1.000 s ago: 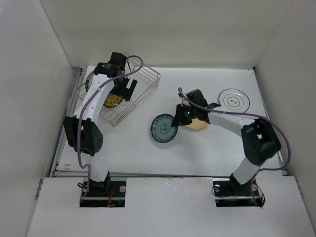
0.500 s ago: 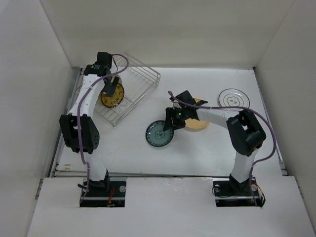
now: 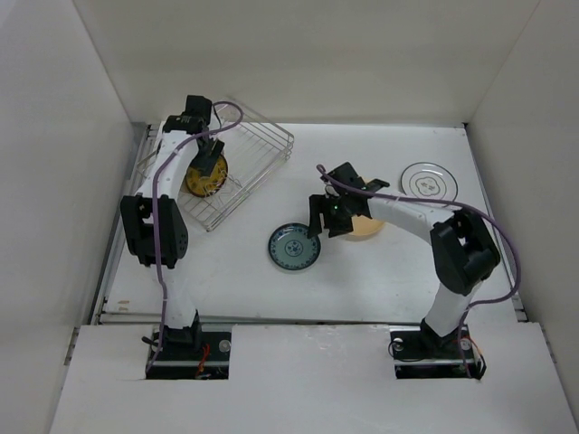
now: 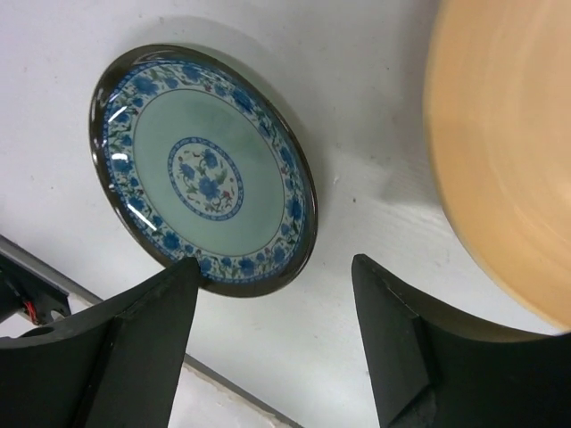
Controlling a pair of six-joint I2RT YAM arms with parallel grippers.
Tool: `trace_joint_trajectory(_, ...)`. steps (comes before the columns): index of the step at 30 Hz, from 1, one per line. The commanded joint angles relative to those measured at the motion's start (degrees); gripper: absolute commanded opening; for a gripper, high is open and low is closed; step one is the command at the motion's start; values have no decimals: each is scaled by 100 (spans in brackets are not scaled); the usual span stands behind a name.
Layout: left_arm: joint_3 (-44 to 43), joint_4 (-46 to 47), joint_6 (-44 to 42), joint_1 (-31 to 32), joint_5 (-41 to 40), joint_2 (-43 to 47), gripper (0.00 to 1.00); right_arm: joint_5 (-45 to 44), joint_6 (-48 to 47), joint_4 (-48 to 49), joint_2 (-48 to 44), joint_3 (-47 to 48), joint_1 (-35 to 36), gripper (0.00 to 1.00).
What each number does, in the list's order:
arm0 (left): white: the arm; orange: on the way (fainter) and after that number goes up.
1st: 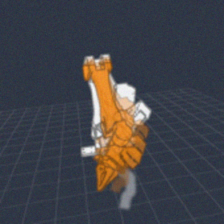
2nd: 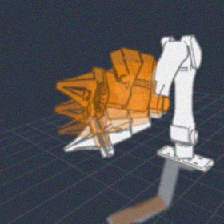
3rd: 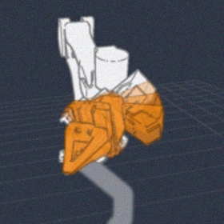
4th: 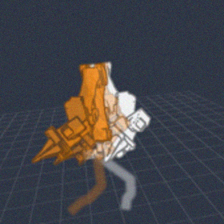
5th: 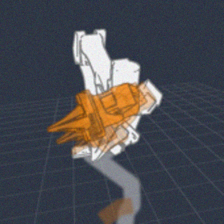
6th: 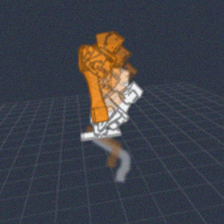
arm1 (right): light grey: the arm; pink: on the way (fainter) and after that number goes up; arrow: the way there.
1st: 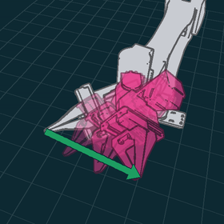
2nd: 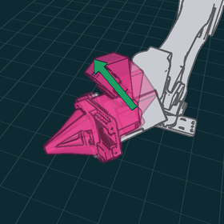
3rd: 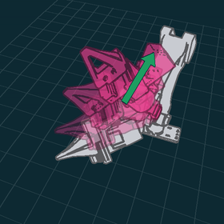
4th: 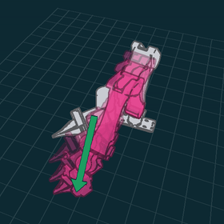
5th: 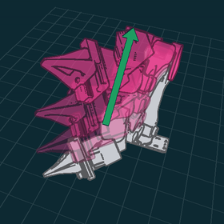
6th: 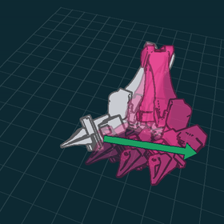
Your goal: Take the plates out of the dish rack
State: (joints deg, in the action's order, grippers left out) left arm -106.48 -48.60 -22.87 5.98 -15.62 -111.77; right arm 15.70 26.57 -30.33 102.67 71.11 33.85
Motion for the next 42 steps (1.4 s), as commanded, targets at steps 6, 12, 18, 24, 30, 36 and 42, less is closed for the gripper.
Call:
trace_joint_trajectory(6,-611,-70,99,-26,182,-188,61,-401,-46,-307,-836,359,43,75)
trace_joint_trajectory(12,-875,-176,441,-351,954,-486,55,-709,-99,-483,-1012,535,43,75)
trace_joint_trajectory(18,-954,-176,477,-484,1122,-539,54,-709,-152,-597,-1275,597,43,75)
trace_joint_trajectory(24,-954,-124,486,-484,1122,-654,43,-823,-152,-605,-1382,544,43,75)
trace_joint_trajectory(30,-954,-238,591,-484,1061,-706,17,-938,-205,-659,-1504,544,43,75)
trace_joint_trajectory(36,-840,-299,723,-484,938,-636,0,-990,-205,-659,-1557,597,43,75)
trace_joint_trajectory(42,-1138,-484,837,-484,990,-101,0,-1043,-205,-711,-1663,702,43,75)
